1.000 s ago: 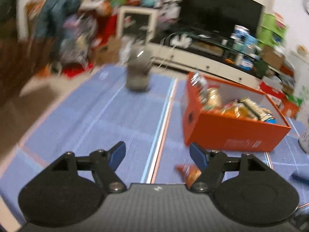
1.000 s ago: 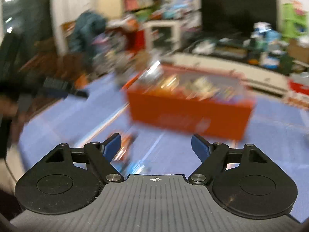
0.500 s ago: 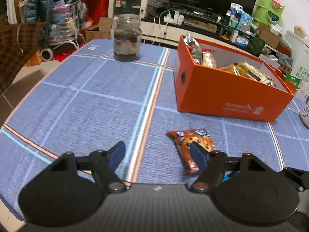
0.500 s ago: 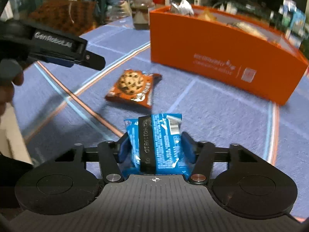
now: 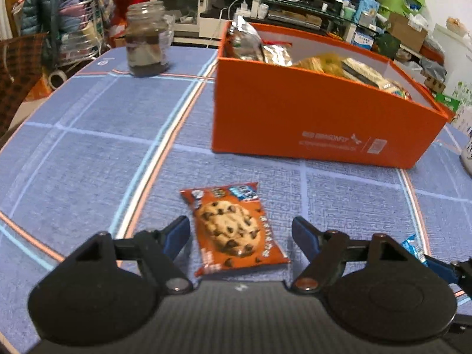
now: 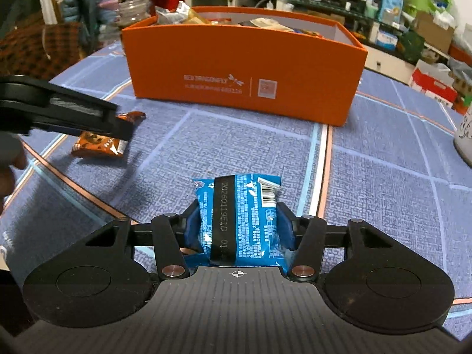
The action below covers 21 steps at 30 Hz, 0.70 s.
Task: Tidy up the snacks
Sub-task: 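Grasp the orange cookie packet with the left tool while the right grasps the blue wafer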
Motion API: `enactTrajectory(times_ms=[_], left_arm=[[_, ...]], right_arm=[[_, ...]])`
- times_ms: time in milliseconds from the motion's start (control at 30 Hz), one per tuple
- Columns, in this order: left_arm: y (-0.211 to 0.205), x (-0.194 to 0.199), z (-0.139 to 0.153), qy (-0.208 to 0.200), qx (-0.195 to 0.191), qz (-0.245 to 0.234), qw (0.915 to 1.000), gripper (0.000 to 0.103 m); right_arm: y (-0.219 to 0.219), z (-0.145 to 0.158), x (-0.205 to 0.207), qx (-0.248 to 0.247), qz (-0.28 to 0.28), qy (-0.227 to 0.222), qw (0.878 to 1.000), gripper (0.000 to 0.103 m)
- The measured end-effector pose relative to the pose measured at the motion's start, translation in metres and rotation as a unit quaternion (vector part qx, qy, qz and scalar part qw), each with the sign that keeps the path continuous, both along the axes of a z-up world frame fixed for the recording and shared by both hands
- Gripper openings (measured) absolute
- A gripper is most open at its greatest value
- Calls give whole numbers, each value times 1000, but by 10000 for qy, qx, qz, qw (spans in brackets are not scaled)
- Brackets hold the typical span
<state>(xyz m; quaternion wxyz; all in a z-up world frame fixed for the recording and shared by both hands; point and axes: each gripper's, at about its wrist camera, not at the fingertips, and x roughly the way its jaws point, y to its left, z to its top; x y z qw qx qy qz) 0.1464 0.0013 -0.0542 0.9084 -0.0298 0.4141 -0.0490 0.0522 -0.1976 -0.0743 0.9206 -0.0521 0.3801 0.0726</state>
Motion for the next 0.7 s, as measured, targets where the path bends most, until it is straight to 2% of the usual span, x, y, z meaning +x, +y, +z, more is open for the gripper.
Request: enactTrajectory(times_ms=[133,167,233,267,300,367,400,500,600,700], left_arm=[[-2,8,-10,-49,151,133,9998,76],[-1,10,-10,-60,169,157,9997,63],[0,12,-9,-71,171,164,9997,53],[1,13,-8,-64,142,111,9998,44],[1,12,-6,-35,121,29,9999,45],[0,10,-5,22,19,-119,9999,45],[0,8,-3,44,-31,-181,9998,45],[0,1,6,-100,-13,-304,9995,46],[1,-9,22,-463,242,-367,9980,46],[2,-16,30,-621,376,-387,9966,46]], right_arm=[[0,-1,1,31,62,-33,10000,44],[-1,-2,2,48,63,-32,10000,45],[-3,-2,4,66,29,-29,10000,52],[-5,-2,4,77,26,-19,10000,53],[-6,-2,5,104,35,9,9999,53],[-6,0,6,127,72,83,9999,42],[-5,2,6,132,77,119,9998,39],[-4,5,6,237,114,119,9996,39],[1,11,2,3,147,-130,9998,39],[1,20,2,-18,68,-357,9993,39]])
